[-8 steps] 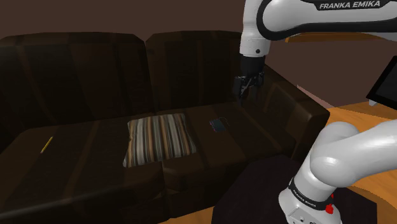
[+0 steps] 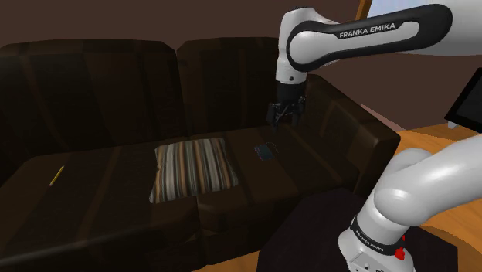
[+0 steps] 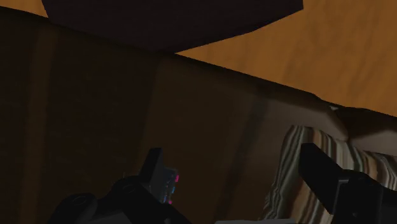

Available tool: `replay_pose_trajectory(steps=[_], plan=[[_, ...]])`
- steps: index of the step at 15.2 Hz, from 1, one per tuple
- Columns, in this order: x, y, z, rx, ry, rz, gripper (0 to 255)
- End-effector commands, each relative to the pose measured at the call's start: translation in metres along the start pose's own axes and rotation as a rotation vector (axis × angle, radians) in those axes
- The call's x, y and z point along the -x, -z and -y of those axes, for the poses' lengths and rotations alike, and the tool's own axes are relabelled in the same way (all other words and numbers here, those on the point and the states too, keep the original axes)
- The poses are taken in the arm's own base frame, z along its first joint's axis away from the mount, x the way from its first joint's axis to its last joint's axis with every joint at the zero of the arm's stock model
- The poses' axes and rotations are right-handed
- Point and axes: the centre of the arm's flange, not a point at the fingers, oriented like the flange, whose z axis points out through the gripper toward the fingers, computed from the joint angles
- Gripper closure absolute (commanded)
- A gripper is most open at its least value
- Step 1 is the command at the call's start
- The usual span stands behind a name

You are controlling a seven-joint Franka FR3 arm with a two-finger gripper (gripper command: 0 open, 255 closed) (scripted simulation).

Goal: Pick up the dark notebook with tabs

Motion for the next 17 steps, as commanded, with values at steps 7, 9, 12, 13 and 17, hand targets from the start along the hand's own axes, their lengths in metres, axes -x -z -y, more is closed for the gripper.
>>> replay_pose_trajectory(steps=[7,9,12,13,17], plan=[[-0.080,-0.061,-0.023,0.001,-0.170,-0.020,0],[-0.099,-0.076,-0.030,0.002,-0.212,-0.024,0],[-0.128,-0.099,-0.043,0.002,-0.276,-0.030,0],[-0.137,-0.107,-0.048,0.002,-0.297,-0.033,0],[-0.174,-0.137,-0.068,0.003,-0.381,-0.041,0]])
